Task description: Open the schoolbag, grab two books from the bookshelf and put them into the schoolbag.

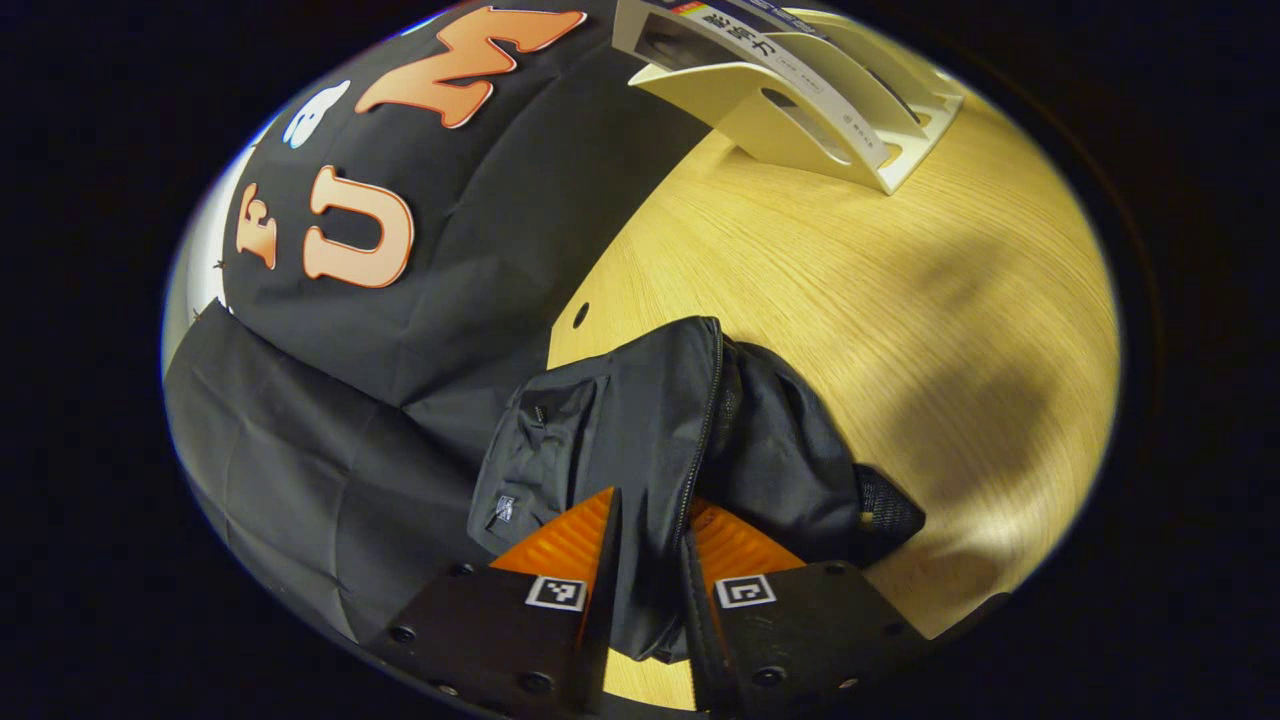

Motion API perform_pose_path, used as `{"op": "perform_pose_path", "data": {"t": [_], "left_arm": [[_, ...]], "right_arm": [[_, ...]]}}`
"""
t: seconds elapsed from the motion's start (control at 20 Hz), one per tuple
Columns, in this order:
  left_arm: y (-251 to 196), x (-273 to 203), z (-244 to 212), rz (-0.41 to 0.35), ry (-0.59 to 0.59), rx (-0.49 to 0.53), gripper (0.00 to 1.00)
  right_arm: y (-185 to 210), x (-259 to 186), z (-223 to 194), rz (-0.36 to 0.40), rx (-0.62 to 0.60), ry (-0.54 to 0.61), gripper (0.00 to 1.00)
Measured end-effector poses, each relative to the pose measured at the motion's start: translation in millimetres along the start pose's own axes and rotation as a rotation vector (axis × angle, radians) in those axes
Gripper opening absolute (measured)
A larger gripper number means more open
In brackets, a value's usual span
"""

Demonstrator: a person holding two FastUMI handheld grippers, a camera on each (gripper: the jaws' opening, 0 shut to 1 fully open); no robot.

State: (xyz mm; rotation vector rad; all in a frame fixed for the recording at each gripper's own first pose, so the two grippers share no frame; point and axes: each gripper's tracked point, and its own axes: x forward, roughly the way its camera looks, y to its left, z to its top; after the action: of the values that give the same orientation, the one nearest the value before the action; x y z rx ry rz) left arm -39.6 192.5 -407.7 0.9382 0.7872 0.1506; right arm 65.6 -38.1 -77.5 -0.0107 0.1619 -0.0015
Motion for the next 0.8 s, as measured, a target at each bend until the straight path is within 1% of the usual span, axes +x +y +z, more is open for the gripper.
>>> {"op": "perform_pose_path", "data": {"t": [0.05, 0.1, 0.15, 0.2, 0.25, 0.3, 0.4, 0.6, 0.8], "left_arm": [[-0.2, 1.4, 2.1, -0.003, 0.003, 0.008, 0.3], [0.5, 1.9, 2.6, -0.004, 0.003, 0.01, 0.22], [1.3, 2.5, 4.8, -0.012, 0.004, 0.011, 0.18], [4.1, 1.2, 3.7, -0.018, 0.005, 0.001, 0.12], [6.2, 0.7, 4.4, -0.036, 0.009, -0.016, 0.1], [11.4, -1.4, 3.6, -0.051, 0.016, -0.034, 0.08], [19.3, 0.3, 7.6, -0.102, 0.027, -0.071, 0.06], [38.2, -2.3, 13.9, -0.206, 0.046, -0.127, 0.05], [66.0, -12.2, 20.9, -0.265, 0.036, -0.172, 0.04]], "right_arm": [[-0.8, 0.7, 0.9, -0.002, 0.0, -0.001, 0.97], [-1.1, 1.3, 1.0, 0.001, 0.0, 0.0, 0.98], [-1.7, 0.8, 0.2, -0.001, -0.002, 0.0, 0.97], [-2.1, 0.6, 0.9, 0.002, -0.002, 0.0, 0.98], [-1.2, 0.6, 0.0, 0.006, -0.001, 0.0, 0.97], [-1.8, 1.3, 0.1, 0.008, 0.0, 0.001, 0.97], [-0.5, 3.0, 0.1, 0.017, 0.001, 0.004, 0.98], [6.5, 8.1, -5.6, 0.061, -0.002, 0.038, 0.97], [20.2, 12.6, -9.2, 0.105, -0.022, 0.081, 0.97]]}}
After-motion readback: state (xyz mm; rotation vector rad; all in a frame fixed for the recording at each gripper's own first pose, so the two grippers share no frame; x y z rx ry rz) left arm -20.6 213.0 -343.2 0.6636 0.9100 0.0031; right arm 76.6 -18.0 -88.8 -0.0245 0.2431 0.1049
